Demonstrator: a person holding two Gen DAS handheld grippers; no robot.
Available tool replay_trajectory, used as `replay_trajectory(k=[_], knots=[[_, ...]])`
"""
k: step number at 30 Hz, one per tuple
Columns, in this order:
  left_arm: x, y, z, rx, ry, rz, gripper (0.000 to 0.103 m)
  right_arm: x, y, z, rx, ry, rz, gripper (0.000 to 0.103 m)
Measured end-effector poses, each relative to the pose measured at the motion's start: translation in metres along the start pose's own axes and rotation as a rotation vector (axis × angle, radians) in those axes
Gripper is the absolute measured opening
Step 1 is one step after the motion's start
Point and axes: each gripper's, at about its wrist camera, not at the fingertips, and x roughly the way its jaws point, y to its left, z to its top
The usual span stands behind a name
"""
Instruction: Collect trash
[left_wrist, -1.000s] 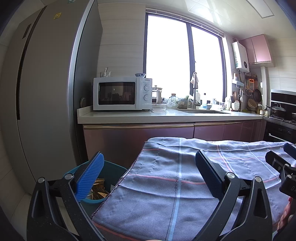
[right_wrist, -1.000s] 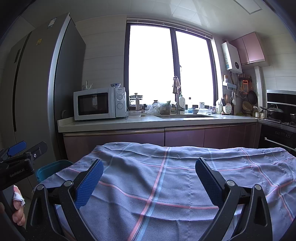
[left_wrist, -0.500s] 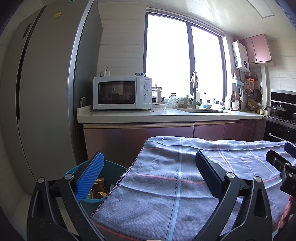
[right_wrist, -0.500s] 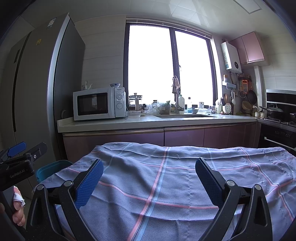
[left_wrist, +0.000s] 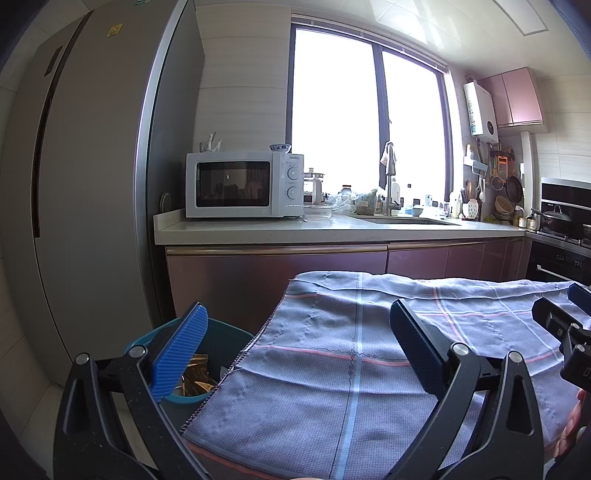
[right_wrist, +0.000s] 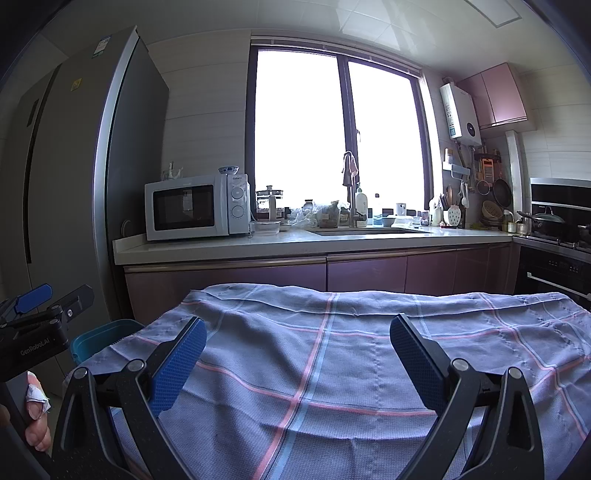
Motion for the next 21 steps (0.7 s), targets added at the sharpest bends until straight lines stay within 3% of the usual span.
replay_trajectory(k=[21], knots=[[0.0001,-0.0012,-0.0032,-0.002,0.014,0.01,0.097,0.0015,0.0057,0.0003,-0.003,0.011,0.009,0.096]])
